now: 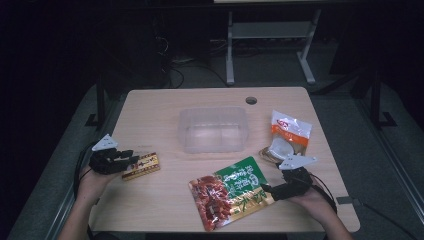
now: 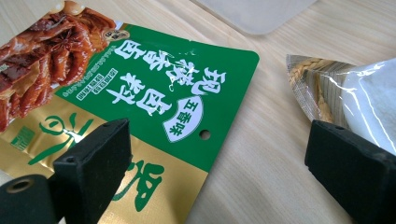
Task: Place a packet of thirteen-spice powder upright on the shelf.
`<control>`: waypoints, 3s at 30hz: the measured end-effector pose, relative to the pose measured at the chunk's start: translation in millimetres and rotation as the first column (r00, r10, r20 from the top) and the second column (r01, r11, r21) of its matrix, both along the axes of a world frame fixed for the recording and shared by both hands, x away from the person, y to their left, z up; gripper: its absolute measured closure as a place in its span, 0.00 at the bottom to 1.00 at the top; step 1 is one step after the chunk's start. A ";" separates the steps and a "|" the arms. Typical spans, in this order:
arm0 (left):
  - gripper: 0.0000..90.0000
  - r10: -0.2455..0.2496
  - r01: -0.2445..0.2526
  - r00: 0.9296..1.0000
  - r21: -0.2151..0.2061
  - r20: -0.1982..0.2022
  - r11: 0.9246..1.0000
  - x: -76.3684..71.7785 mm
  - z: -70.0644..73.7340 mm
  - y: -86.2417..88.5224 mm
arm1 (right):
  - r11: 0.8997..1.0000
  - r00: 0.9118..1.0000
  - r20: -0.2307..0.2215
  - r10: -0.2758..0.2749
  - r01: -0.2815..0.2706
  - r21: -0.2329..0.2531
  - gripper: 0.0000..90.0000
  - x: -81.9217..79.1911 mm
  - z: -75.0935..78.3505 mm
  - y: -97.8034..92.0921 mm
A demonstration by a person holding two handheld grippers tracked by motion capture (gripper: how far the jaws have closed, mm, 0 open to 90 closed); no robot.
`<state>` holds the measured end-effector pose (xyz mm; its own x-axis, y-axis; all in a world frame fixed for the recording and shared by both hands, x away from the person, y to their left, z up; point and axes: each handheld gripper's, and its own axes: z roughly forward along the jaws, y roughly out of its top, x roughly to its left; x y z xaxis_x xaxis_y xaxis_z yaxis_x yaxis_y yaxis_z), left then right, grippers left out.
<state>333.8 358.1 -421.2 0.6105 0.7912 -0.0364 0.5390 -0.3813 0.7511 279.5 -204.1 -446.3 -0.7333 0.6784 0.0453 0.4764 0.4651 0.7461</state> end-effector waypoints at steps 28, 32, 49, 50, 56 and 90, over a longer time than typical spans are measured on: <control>0.99 -0.078 0.086 0.978 0.032 -0.194 0.996 -0.2 -22.4 -1.8 | 1.000 1.000 -0.001 -0.014 0.014 0.004 0.08 -0.8 0.6 -2.0; 0.99 -0.131 0.139 0.966 0.021 -0.223 0.990 -5.9 -23.0 -13.7 | 1.000 1.000 -0.002 -0.015 0.015 0.001 0.08 -0.7 0.3 -1.7; 0.33 -0.131 0.140 0.982 0.057 -0.135 0.989 -7.8 -4.8 -70.5 | 1.000 1.000 0.000 -0.010 0.010 -0.004 0.08 0.4 -0.5 -1.2; 0.31 -0.120 0.130 0.982 0.063 -0.143 0.989 -6.9 -6.7 -75.5 | 1.000 1.000 0.000 -0.008 0.008 -0.005 0.08 0.4 -0.6 -1.1; 0.25 -0.112 0.133 0.979 0.115 -0.173 0.984 -2.1 -17.6 -88.7 | 1.000 1.000 -0.003 -0.010 0.010 -0.003 0.08 0.5 -1.1 -0.9; 0.35 -0.196 0.214 0.964 0.086 -0.178 0.973 -3.0 -20.0 -100.1 | 1.000 1.000 -0.012 -0.002 0.002 -0.003 0.08 0.6 -0.7 -1.3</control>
<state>330.8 258.0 -441.2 0.7520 0.6548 -0.0764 0.5559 -0.5676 0.6073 280.1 -205.4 -446.9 -0.7316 0.6797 0.0518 0.4859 0.4668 0.7389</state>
